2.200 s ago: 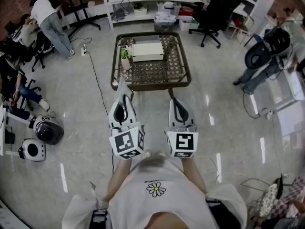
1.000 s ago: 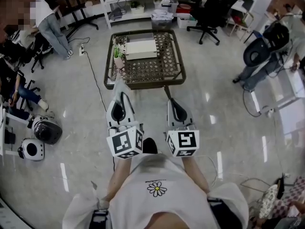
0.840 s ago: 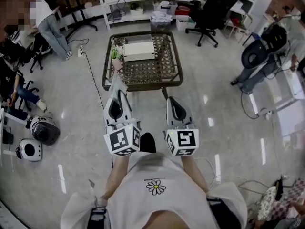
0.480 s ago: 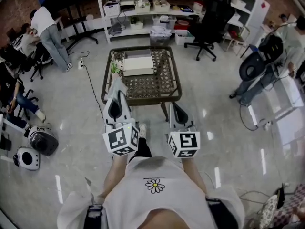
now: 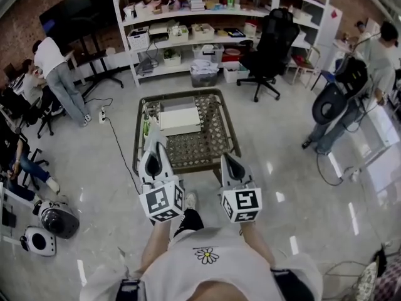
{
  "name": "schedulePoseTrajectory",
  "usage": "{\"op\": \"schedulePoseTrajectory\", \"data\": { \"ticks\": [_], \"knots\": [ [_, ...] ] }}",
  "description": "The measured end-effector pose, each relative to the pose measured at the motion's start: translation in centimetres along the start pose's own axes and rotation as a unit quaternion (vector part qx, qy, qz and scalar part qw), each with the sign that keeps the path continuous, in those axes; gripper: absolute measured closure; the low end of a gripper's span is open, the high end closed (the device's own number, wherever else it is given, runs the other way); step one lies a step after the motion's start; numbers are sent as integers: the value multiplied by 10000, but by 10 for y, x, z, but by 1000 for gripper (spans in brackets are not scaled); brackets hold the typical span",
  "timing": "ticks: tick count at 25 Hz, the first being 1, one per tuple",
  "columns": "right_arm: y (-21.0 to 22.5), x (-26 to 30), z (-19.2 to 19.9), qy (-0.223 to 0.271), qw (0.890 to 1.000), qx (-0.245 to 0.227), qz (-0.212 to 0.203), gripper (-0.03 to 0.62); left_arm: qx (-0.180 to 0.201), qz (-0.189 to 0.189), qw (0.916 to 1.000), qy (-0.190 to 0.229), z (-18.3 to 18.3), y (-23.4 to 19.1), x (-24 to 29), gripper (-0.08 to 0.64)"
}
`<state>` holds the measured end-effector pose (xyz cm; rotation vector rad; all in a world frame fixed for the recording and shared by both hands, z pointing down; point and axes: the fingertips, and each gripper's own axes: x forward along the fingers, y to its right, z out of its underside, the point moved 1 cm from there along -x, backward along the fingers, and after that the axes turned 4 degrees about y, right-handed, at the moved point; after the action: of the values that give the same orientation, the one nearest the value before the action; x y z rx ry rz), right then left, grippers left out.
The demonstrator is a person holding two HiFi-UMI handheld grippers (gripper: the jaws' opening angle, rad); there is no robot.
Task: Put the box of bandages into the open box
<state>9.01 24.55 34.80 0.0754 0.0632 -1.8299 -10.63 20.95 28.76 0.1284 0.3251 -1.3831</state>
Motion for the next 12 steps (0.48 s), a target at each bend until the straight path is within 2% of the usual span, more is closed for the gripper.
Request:
{"op": "schedulePoseTrajectory", "data": {
  "ticks": [8, 12],
  "knots": [
    [10, 91, 30, -121, 9999, -30, -73, 561, -117, 161, 9996, -196, 53, -20, 77, 515],
    [15, 155, 29, -142, 9999, 13, -91, 561, -88, 261, 9991, -334, 73, -32, 137, 515]
  ]
}}
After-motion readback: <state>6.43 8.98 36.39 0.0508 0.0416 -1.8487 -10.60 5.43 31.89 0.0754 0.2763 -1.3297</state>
